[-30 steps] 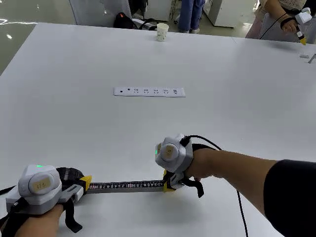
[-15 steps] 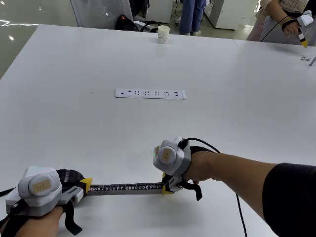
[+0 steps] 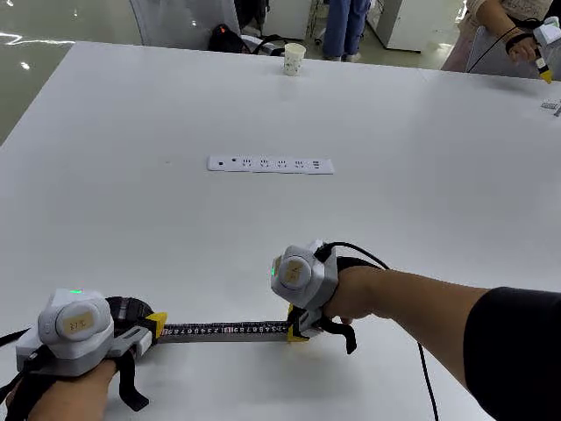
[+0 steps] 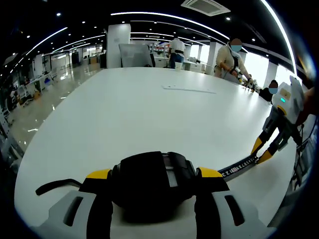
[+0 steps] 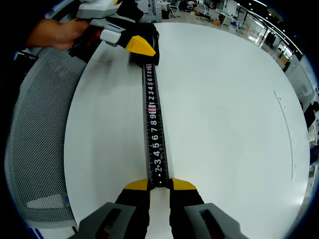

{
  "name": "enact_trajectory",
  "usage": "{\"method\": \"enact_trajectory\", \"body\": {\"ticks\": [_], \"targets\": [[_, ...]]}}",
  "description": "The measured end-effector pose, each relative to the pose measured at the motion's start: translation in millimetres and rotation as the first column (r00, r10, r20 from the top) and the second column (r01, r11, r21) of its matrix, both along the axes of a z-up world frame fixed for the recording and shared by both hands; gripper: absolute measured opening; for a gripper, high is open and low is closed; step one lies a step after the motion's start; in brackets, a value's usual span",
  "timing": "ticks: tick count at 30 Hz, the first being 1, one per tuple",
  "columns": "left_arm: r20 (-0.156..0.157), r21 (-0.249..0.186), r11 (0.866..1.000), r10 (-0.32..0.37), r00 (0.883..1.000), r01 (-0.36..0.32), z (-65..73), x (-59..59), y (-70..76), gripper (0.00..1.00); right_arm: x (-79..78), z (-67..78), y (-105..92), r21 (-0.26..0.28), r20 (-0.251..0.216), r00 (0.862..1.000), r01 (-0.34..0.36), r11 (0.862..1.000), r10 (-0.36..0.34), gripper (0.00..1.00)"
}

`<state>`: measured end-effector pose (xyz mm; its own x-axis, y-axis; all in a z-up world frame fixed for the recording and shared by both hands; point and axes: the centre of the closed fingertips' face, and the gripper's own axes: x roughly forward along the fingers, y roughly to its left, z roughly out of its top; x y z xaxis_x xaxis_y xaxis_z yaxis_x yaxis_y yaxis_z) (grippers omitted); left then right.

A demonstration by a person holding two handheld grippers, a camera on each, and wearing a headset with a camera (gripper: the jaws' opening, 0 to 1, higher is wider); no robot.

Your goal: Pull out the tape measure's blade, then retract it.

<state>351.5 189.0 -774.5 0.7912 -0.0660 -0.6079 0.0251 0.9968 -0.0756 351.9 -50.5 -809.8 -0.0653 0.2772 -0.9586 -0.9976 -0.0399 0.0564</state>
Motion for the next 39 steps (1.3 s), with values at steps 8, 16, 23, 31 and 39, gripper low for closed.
{"method": "enact_trajectory", "body": {"ticks": [8, 16, 23, 31, 39], "targets": [[-0.002, -0.002, 1.000, -0.002, 1.000, 0.002, 0.2, -0.6, 0.1, 0.62, -0.4, 0.7, 2.6, 0.001, 0.001, 1.000, 0.004, 1.000, -0.004, 0.11], [-0.007, -0.010, 1.000, -0.004, 1.000, 0.004, -0.3, -0.6, 0.1, 0.62, 0.1, -0.6, 4.8, 0.004, 0.007, 1.000, 0.011, 1.000, -0.011, 0.11], [-0.016, -0.022, 1.000, -0.012, 1.000, 0.011, -0.5, -0.5, 0.2, 0.62, -1.1, 0.3, 7.7, 0.005, 0.004, 1.000, 0.014, 1.000, -0.014, 0.11], [-0.017, -0.023, 1.000, -0.012, 1.000, 0.011, -0.6, -0.4, 0.5, 0.62, -0.8, 0.2, 10.1, 0.007, 0.008, 1.000, 0.017, 1.000, -0.017, 0.11], [-0.022, -0.025, 1.000, -0.012, 1.000, 0.012, -1.6, -0.6, 1.0, 0.62, -0.3, -0.6, 12.6, 0.009, 0.005, 1.000, 0.024, 1.000, -0.024, 0.11]]}}
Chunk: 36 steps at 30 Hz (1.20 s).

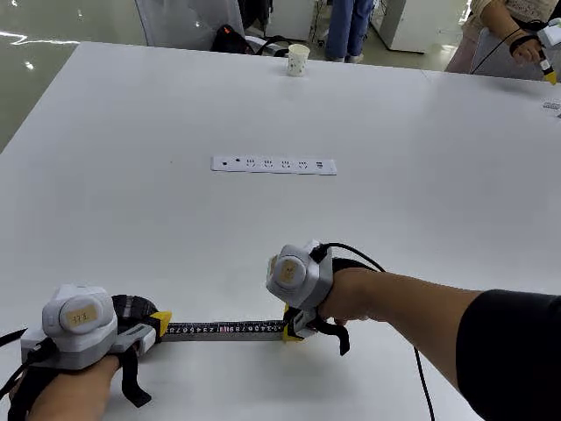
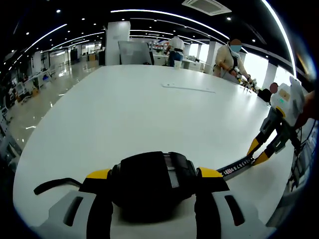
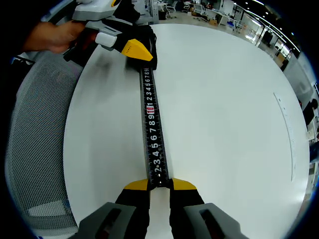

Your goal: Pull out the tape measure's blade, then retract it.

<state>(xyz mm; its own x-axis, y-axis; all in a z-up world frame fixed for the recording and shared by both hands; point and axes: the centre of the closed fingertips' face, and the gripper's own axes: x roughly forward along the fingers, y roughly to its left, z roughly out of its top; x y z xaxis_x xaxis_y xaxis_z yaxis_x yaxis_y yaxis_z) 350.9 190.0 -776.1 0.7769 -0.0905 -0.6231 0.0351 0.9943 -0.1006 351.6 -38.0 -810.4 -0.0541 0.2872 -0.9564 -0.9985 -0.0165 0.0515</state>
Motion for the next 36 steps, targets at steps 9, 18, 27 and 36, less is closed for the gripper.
{"method": "enact_trajectory", "body": {"ticks": [9, 18, 27, 36], "targets": [[-0.004, 0.002, 1.000, 0.000, 1.000, 0.000, -0.5, 0.4, -0.1, 0.62, 0.6, -0.2, 3.2, 0.003, -0.004, 1.000, 0.001, 1.000, -0.001, 0.11], [-0.004, 0.003, 1.000, -0.001, 1.000, 0.001, -1.7, 0.4, 0.3, 0.62, -0.5, 0.1, 6.2, 0.005, -0.003, 1.000, 0.000, 1.000, 0.000, 0.11], [-0.013, -0.001, 1.000, -0.002, 1.000, 0.002, -1.7, 0.1, -0.5, 0.62, -0.1, -0.1, 8.9, 0.003, -0.003, 1.000, 0.006, 1.000, -0.006, 0.11], [-0.014, 0.002, 1.000, -0.004, 1.000, 0.004, -1.9, 0.1, 0.3, 0.62, -0.1, -0.6, 11.4, -0.001, 0.001, 1.000, -0.001, 1.000, 0.001, 0.11]]}}
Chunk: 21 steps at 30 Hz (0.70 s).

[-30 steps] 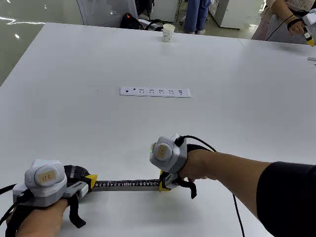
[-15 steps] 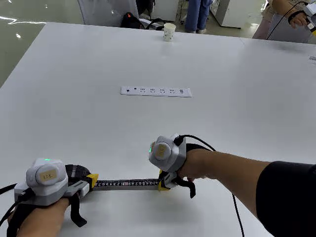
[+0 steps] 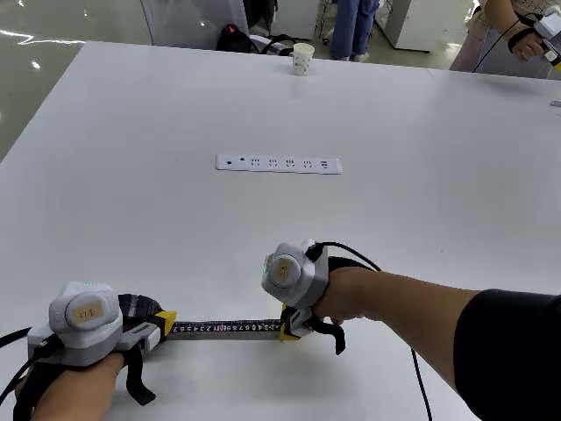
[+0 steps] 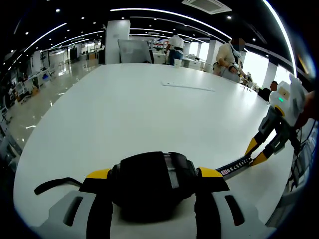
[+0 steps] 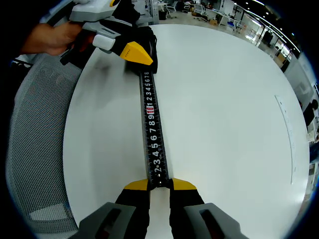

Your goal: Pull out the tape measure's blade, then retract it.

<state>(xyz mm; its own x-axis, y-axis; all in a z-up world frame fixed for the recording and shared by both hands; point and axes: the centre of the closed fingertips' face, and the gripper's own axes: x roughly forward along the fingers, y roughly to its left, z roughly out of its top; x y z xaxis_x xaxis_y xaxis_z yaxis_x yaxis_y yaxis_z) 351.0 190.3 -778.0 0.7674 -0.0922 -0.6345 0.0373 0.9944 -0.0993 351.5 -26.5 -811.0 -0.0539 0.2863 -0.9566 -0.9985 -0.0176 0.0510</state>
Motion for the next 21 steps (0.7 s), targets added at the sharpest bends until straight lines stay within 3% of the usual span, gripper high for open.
{"method": "enact_trajectory", "body": {"ticks": [21], "targets": [[-0.006, -0.002, 1.000, -0.001, 1.000, 0.001, 0.5, 0.8, -0.3, 0.62, -0.7, 0.4, 5.8, 0.004, 0.000, 1.000, 0.000, 1.000, 0.000, 0.11]]}}
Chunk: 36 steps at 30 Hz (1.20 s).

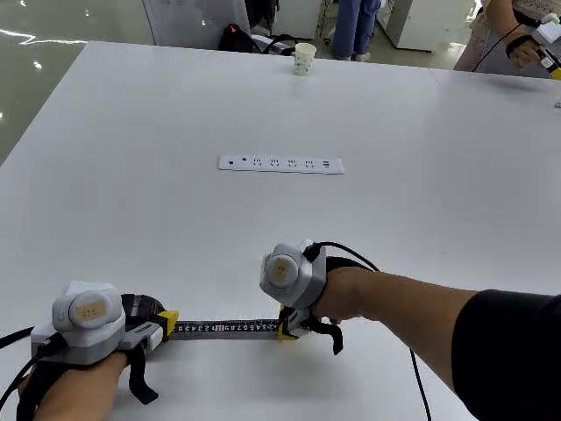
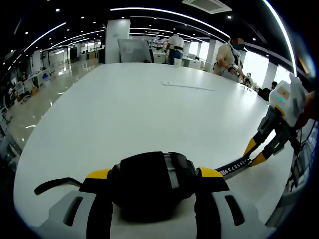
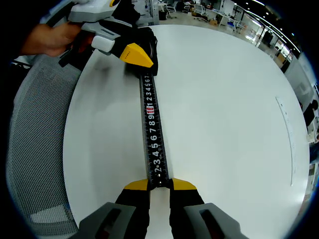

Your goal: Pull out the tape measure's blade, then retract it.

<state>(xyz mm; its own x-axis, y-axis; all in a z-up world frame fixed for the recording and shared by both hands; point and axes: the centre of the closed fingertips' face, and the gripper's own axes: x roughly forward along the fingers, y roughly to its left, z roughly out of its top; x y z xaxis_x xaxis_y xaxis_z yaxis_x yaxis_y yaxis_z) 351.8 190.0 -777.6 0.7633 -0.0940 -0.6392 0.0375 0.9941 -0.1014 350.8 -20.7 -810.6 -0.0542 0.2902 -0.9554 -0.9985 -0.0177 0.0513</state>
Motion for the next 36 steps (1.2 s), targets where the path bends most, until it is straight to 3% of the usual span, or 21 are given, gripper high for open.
{"method": "enact_trajectory", "body": {"ticks": [36], "targets": [[-0.002, 0.000, 1.000, -0.002, 1.000, 0.002, -0.1, -0.6, -1.1, 0.62, -1.3, 0.4, 11.6, 0.002, -0.006, 1.000, 0.010, 1.000, -0.010, 0.11]]}}
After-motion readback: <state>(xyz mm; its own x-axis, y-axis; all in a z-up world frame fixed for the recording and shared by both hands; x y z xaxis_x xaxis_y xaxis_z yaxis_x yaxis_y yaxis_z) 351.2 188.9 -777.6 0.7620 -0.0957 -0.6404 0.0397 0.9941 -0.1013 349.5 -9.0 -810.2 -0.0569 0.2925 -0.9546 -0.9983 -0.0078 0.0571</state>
